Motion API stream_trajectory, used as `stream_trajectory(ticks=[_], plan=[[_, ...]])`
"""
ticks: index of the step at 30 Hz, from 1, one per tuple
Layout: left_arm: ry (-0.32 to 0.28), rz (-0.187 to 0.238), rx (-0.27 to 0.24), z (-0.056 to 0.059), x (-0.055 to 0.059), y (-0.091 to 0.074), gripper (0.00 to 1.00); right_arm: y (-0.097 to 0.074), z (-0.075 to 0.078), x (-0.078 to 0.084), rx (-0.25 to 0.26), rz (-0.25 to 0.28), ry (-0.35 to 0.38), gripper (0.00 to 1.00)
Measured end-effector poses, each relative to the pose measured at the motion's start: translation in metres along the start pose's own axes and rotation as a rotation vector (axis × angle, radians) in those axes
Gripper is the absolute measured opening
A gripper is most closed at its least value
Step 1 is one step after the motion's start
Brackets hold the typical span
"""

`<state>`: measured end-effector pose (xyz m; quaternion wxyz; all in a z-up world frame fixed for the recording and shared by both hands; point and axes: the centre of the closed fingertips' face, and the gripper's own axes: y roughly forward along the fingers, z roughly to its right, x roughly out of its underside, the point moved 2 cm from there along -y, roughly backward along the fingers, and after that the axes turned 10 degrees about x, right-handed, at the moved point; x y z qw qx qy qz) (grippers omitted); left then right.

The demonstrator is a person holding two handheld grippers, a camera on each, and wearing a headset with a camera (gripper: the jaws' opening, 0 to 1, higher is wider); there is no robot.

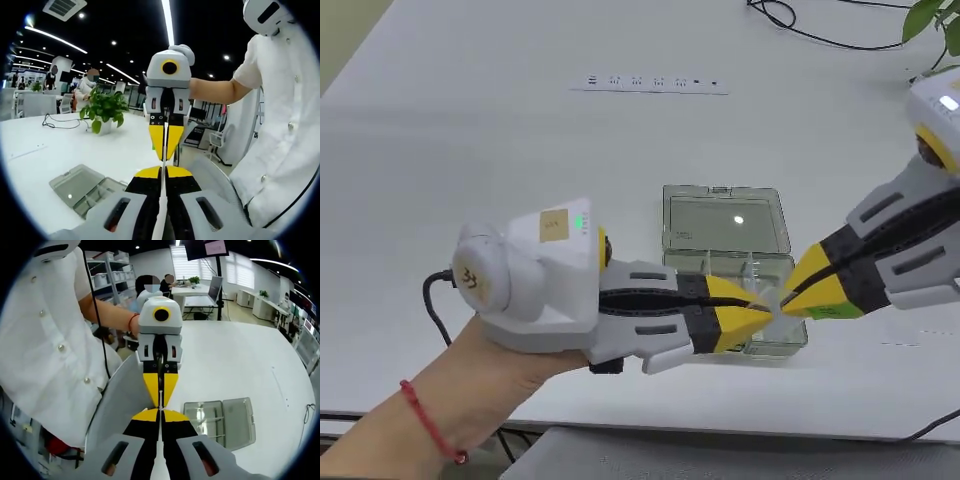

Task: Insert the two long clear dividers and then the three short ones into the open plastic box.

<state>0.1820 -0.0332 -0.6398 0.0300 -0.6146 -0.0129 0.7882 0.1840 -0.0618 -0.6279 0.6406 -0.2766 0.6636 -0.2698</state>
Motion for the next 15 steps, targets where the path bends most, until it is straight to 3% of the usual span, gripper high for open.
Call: stream_trajectory(ticks=[9,15], plan=[[-0.014,0.007,-0.032,-0.004,0.001,-0.007,0.02,-0.003,0.004,-0.005,0.018,0.012,0.003,0.02],[-0.029,0.015,-0.080,-0.009,0.004,-0.018,0.09,-0.006,0.010,-0.007,0.036,0.023,0.007,0.02]])
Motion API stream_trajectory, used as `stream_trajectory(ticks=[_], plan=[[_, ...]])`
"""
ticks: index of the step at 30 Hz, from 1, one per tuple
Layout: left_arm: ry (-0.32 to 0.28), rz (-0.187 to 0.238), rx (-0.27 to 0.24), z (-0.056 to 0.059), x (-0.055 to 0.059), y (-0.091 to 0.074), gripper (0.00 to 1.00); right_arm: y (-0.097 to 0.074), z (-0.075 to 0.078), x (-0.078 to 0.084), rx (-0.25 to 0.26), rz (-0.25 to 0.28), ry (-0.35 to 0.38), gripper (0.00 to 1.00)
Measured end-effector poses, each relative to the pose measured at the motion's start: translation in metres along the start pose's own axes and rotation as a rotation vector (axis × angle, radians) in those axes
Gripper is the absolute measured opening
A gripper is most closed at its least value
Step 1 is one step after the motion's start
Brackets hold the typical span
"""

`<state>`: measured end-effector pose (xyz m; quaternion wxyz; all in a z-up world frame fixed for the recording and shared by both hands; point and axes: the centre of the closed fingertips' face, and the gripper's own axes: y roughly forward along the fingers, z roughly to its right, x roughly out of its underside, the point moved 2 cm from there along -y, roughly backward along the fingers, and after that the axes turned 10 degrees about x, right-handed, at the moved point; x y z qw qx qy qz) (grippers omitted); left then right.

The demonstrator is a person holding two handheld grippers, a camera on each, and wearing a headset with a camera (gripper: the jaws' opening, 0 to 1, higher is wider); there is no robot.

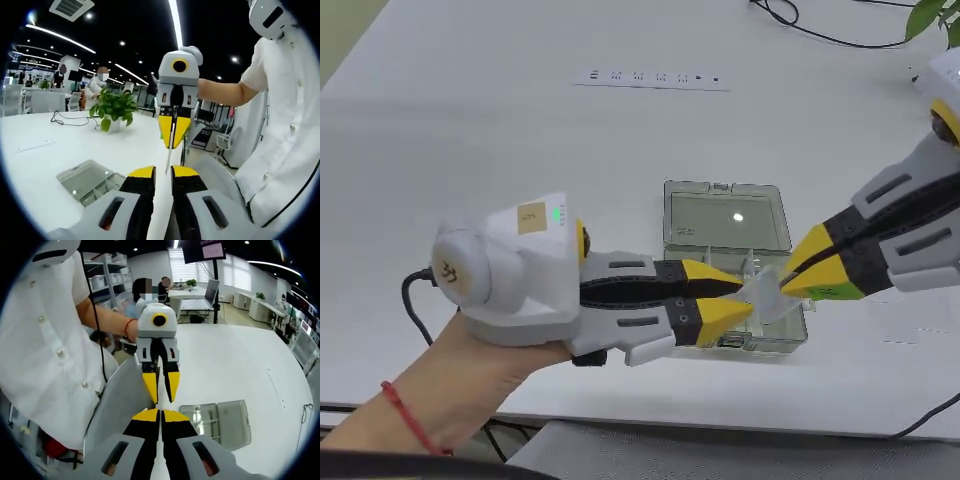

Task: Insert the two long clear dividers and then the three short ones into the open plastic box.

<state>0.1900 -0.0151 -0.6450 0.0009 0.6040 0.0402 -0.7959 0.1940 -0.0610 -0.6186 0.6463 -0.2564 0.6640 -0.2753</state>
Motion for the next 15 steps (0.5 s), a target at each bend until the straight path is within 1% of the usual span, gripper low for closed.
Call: stream_trajectory(ticks=[3,6,7,9,13,15], plan=[[-0.004,-0.008,-0.031,-0.004,0.003,-0.007,0.13,-0.001,0.003,-0.003,0.014,0.009,0.005,0.02],[-0.016,-0.005,-0.060,-0.008,0.005,-0.013,0.17,-0.002,0.006,-0.004,0.028,0.016,0.010,0.02],[-0.016,-0.007,-0.071,-0.009,0.006,-0.015,0.19,-0.002,0.008,-0.005,0.038,0.018,0.013,0.02],[-0.021,-0.011,-0.095,-0.012,0.008,-0.020,0.23,-0.002,0.010,-0.006,0.044,0.021,0.015,0.02],[-0.041,-0.003,-0.135,-0.016,0.011,-0.029,0.32,-0.001,0.015,-0.009,0.067,0.021,0.013,0.02],[-0.048,-0.006,-0.155,-0.018,0.013,-0.033,0.36,0.000,0.018,-0.011,0.076,0.022,0.014,0.02]])
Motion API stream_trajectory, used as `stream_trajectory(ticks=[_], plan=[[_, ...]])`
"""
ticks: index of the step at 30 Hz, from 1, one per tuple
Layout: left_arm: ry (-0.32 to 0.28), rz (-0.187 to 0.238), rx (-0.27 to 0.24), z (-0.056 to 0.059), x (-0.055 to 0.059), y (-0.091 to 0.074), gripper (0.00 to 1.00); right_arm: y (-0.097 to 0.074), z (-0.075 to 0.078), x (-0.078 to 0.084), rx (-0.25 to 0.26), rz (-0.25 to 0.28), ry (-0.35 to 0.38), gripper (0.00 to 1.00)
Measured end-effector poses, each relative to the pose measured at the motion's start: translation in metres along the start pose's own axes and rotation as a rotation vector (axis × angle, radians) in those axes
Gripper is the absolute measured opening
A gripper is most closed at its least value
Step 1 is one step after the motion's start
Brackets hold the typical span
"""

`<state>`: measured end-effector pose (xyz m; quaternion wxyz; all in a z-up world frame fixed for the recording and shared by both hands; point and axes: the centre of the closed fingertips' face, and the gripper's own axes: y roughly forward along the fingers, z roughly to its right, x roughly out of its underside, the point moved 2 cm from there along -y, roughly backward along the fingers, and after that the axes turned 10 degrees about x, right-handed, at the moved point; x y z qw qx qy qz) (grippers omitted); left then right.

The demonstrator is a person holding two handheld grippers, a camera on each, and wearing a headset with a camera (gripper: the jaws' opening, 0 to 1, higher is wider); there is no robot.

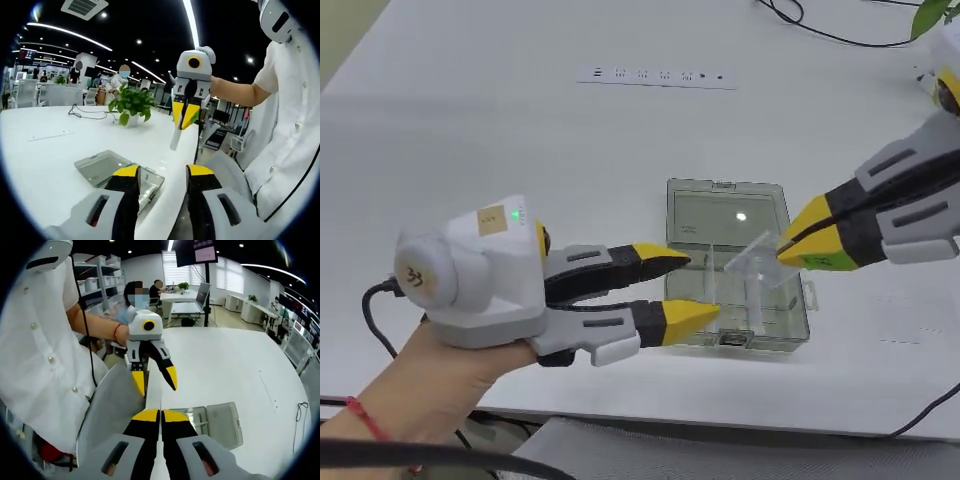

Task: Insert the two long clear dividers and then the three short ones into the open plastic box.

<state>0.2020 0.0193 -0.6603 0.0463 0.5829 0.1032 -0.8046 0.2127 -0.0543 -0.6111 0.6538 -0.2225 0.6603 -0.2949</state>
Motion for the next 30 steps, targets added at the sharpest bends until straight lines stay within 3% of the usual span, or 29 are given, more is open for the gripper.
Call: stream_trajectory(ticks=[9,16,30], plan=[[-0.017,-0.026,-0.071,-0.010,0.013,-0.015,0.52,0.011,0.018,-0.005,0.051,-0.009,0.005,0.02],[-0.045,-0.033,-0.117,-0.018,0.024,-0.023,0.66,0.032,0.029,0.000,0.064,-0.036,-0.010,0.02],[-0.097,-0.049,-0.156,-0.027,0.041,-0.027,0.88,0.080,0.049,0.032,0.045,-0.079,-0.006,0.02]])
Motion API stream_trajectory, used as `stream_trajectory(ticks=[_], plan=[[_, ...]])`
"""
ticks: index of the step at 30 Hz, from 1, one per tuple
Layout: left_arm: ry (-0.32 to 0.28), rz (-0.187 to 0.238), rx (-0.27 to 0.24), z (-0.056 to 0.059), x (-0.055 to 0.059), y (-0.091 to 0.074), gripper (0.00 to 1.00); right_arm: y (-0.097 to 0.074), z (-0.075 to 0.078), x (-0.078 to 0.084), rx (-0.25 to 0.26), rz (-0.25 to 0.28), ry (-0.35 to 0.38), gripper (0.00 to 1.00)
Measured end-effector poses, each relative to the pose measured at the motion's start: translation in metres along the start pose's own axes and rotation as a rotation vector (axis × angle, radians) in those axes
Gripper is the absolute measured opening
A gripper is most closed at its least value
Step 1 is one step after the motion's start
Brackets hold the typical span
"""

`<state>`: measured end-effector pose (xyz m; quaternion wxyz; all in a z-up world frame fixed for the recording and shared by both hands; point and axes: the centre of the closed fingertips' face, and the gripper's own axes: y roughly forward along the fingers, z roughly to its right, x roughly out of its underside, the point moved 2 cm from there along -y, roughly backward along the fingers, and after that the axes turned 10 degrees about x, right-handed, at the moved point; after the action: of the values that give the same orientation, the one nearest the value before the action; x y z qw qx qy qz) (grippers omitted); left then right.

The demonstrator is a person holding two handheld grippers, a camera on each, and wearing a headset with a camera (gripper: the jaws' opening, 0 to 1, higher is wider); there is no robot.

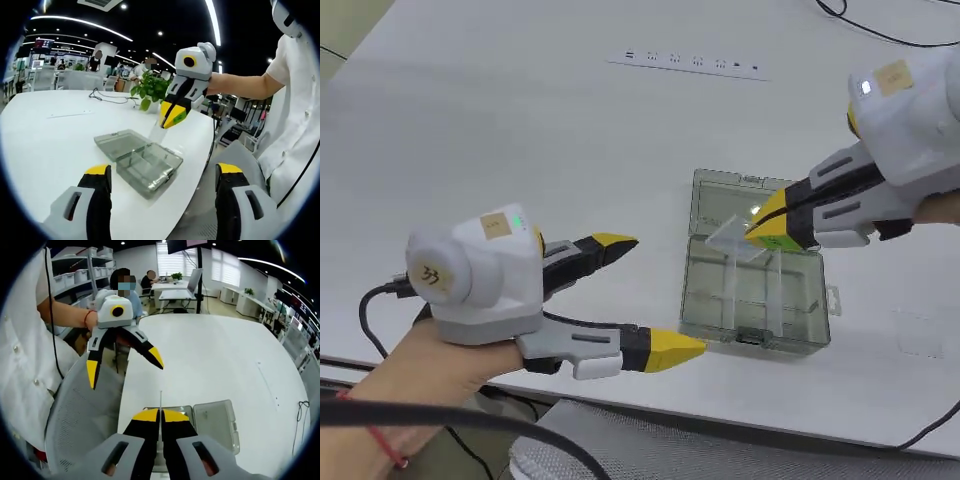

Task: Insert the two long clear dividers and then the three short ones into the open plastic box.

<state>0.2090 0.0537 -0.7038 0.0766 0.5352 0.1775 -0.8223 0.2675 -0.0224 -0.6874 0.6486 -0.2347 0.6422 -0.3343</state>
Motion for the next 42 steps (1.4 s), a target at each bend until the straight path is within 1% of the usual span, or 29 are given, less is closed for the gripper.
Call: stream_trajectory(ticks=[4,8,11,14,18,21,28,29,31,34,35,36,39,40,42], plan=[[-0.018,-0.001,-0.008,-0.003,0.003,-0.001,0.92,0.015,0.004,0.011,-0.001,-0.005,0.012,0.02],[-0.027,0.000,-0.008,-0.003,0.005,-0.001,0.94,0.025,0.008,0.020,-0.002,-0.015,0.021,0.02],[-0.031,-0.004,-0.006,-0.003,0.007,0.000,0.95,0.030,0.007,0.025,-0.002,-0.027,0.025,0.02],[-0.033,0.000,-0.007,-0.003,0.007,0.001,0.96,0.034,0.007,0.030,-0.002,-0.032,0.034,0.02],[-0.037,0.001,-0.005,-0.003,0.007,0.002,0.96,0.038,0.003,0.034,-0.006,-0.044,0.035,0.02],[-0.038,0.000,-0.004,-0.002,0.007,0.002,0.95,0.039,0.001,0.034,-0.001,-0.041,0.033,0.02],[-0.043,0.006,-0.002,-0.002,0.007,0.003,0.94,0.042,0.004,0.039,0.002,-0.046,0.036,0.02],[-0.043,0.007,-0.002,-0.002,0.007,0.003,0.94,0.044,0.006,0.041,0.003,-0.045,0.036,0.02],[-0.044,0.007,-0.001,-0.002,0.007,0.003,0.94,0.045,0.005,0.042,0.005,-0.044,0.027,0.02],[-0.043,0.006,0.002,-0.002,0.007,0.004,0.94,0.049,0.003,0.042,0.008,-0.051,-0.022,0.02],[-0.045,0.007,0.002,-0.002,0.007,0.004,0.94,0.050,0.002,0.042,0.012,-0.066,-0.050,0.02],[-0.045,0.008,0.003,-0.002,0.007,0.004,0.94,0.052,-0.001,0.039,0.008,-0.058,-0.042,0.02],[-0.048,0.007,0.006,-0.002,0.007,0.005,0.94,0.057,-0.004,0.037,0.003,-0.073,-0.058,0.02],[-0.048,0.007,0.007,-0.002,0.007,0.005,0.94,0.060,-0.006,0.038,-0.002,-0.082,-0.068,0.02],[-0.047,0.007,0.008,-0.002,0.007,0.005,0.94,0.065,-0.005,0.041,-0.006,-0.097,-0.085,0.02]])
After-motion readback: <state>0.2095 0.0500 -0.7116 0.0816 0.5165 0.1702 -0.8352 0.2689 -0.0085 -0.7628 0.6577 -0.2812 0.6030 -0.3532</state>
